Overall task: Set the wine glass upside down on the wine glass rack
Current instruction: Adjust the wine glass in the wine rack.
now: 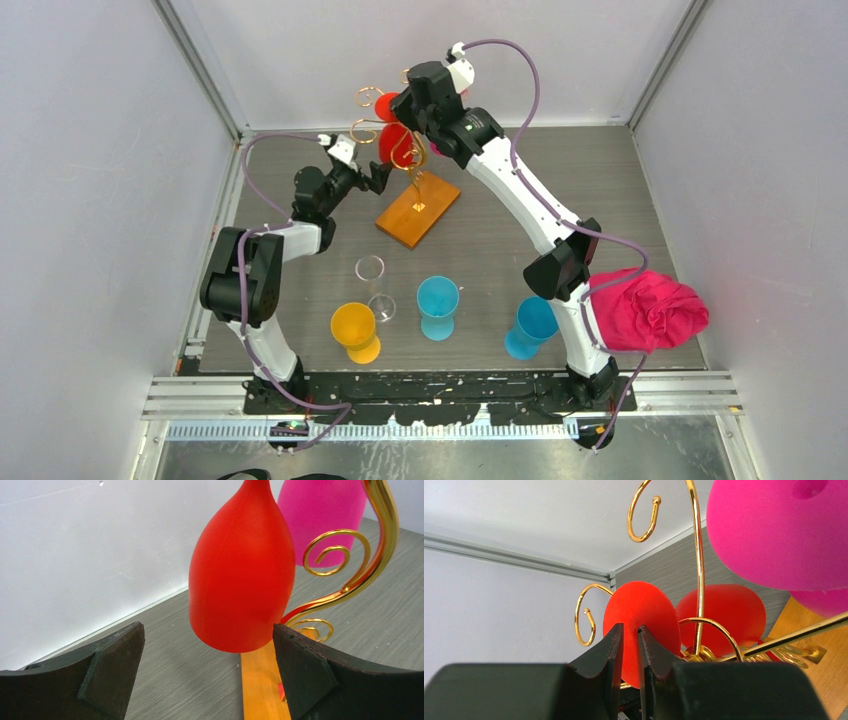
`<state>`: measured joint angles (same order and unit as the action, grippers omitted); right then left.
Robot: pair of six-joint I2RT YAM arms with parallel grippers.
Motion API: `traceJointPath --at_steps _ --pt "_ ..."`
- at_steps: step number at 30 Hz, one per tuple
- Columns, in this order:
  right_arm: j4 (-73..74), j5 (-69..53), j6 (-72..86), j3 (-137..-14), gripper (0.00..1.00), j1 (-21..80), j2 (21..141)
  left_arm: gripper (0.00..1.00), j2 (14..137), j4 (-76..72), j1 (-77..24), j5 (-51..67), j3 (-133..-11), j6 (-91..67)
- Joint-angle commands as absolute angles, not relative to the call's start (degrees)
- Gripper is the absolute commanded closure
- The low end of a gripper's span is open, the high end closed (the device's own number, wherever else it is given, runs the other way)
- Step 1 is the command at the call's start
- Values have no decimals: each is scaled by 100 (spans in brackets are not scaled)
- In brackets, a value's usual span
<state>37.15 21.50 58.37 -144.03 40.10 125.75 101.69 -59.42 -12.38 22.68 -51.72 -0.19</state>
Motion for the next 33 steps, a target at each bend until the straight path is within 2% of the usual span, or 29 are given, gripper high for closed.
traceJointPath --at_steps 1,13,33 --pt "3849 2256 5669 -14640 77 3910 12546 0 10122 -6235 -1274 2647 -5409 -135" --pt "3893 2204 5589 -14777 77 3915 12595 0 10340 -6318 -1296 3317 -5737 -265" --pt "3852 1907 5238 -14851 77 3922 12589 0 10497 -5897 -1388 3479 -6096 -185"
